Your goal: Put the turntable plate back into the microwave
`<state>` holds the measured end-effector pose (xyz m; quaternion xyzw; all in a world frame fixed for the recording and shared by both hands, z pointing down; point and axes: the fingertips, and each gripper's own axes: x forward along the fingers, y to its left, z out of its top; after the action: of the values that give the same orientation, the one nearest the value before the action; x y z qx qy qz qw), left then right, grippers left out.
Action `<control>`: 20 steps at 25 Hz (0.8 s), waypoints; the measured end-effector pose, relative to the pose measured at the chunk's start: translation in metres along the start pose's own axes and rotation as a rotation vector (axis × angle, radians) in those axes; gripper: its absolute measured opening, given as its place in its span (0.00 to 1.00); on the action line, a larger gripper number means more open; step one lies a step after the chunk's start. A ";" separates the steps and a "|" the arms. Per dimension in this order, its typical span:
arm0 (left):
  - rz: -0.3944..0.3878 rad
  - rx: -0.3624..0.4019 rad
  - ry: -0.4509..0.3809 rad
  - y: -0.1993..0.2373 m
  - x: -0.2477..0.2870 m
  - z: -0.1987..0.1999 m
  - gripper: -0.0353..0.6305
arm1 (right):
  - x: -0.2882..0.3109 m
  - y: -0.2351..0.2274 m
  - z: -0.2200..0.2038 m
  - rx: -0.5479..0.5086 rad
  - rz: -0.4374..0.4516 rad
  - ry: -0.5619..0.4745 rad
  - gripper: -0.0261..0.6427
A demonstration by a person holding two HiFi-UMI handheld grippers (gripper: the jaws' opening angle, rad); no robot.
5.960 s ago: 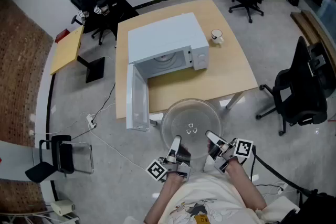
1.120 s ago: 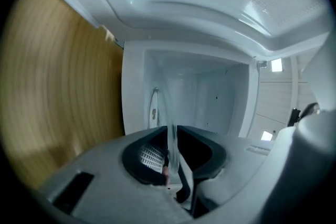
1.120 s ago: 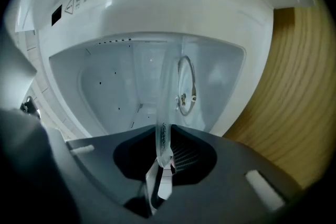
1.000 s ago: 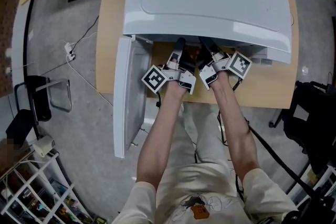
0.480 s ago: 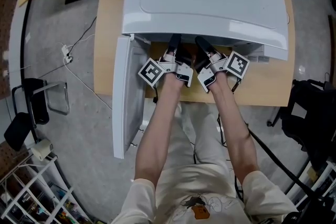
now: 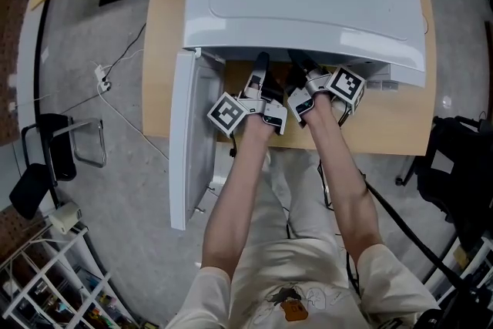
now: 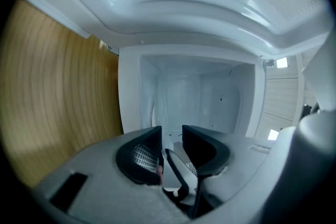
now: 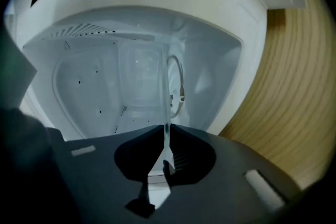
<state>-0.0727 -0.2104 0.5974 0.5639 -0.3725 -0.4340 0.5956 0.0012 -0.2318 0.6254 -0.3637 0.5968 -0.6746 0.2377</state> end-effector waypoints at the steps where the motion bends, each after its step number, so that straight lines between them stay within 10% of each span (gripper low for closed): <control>1: -0.002 0.006 0.008 -0.001 -0.003 -0.002 0.23 | 0.003 0.001 0.002 -0.012 -0.009 0.002 0.10; 20: 0.140 0.065 0.019 0.032 -0.001 0.005 0.10 | -0.016 0.002 0.014 0.023 -0.110 -0.133 0.21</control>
<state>-0.0745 -0.2112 0.6302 0.5596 -0.4191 -0.3738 0.6095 0.0217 -0.2287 0.6201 -0.4370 0.5510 -0.6679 0.2436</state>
